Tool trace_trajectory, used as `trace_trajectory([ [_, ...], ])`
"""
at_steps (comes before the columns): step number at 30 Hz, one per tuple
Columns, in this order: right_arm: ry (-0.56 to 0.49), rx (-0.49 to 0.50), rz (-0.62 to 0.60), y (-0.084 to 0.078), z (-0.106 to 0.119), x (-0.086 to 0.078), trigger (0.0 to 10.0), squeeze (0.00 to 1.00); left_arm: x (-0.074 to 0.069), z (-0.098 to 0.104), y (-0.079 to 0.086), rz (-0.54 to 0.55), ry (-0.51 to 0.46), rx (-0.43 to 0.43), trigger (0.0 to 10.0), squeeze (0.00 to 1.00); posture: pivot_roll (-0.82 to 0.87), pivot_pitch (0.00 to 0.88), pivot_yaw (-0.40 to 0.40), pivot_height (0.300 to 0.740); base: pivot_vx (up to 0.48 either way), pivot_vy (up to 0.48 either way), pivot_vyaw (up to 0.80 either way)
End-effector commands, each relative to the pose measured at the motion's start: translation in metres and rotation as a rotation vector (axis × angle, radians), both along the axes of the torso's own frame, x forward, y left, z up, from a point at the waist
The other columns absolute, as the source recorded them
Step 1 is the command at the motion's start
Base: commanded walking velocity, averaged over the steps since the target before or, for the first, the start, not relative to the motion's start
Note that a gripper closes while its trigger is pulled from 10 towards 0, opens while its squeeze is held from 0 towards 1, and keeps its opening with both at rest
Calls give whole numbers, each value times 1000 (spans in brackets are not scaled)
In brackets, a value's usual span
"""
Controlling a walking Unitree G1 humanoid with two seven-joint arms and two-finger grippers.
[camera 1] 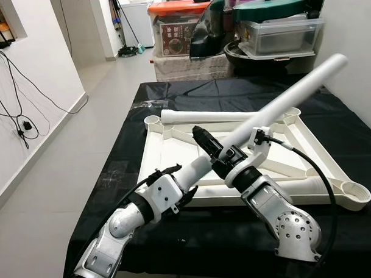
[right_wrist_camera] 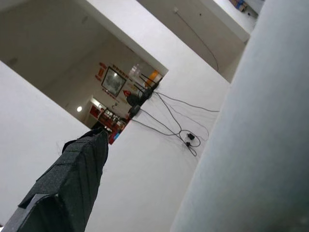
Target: Building children table
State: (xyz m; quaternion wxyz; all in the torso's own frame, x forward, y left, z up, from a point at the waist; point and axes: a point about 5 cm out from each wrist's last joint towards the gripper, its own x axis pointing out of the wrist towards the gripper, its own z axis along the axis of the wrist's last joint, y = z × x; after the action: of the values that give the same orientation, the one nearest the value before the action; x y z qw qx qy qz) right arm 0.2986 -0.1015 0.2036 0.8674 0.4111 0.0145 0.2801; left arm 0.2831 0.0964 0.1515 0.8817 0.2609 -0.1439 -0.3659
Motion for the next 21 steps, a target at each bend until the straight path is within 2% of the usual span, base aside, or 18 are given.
trace_trajectory([
  [1, -20, 6, 48, 7, 4, -2, 10000, 0, -5, -5, 1, -40, 6, 52, 10000, 0, 133, 0, -2, 740, 0, 0, 0],
  [6, -21, 2, 54, 4, 3, -3, 10000, 0, -9, -10, 8, -54, 18, 87, 10000, 0, 136, 0, -1, 740, 0, 0, 0],
  [11, -25, 3, 68, 5, 3, -4, 10000, 0, -10, -10, 9, -60, 22, 91, 10000, 0, 135, 0, -3, 740, 0, 0, 0],
  [12, -26, 4, 72, 5, 3, -4, 7882, 0, -10, -10, 9, -64, 22, 93, 10000, 0, 135, 0, -2, 740, 0, 0, 0],
  [13, -26, 4, 72, 5, 3, -4, 7882, 0, -10, -10, 9, -64, 22, 93, 10000, 0, 135, 0, -2, 740, 0, 0, 0],
  [14, -29, 5, 74, 6, 3, -4, 0, 0, -10, -10, 8, -66, 21, 91, 10000, 0, 134, 0, 0, 740, 0, 0, 0],
  [20, -38, 14, 64, 5, 6, -4, 0, 0, -7, -8, 3, -68, 15, 81, 10000, 0, 129, 0, 3, 740, 0, 0, 0],
  [21, -39, 11, 59, 5, 7, -3, 1098, 0, -6, -8, 2, -66, 15, 76, 10000, 0, 129, 0, 7, 740, 0, 0, 0],
])
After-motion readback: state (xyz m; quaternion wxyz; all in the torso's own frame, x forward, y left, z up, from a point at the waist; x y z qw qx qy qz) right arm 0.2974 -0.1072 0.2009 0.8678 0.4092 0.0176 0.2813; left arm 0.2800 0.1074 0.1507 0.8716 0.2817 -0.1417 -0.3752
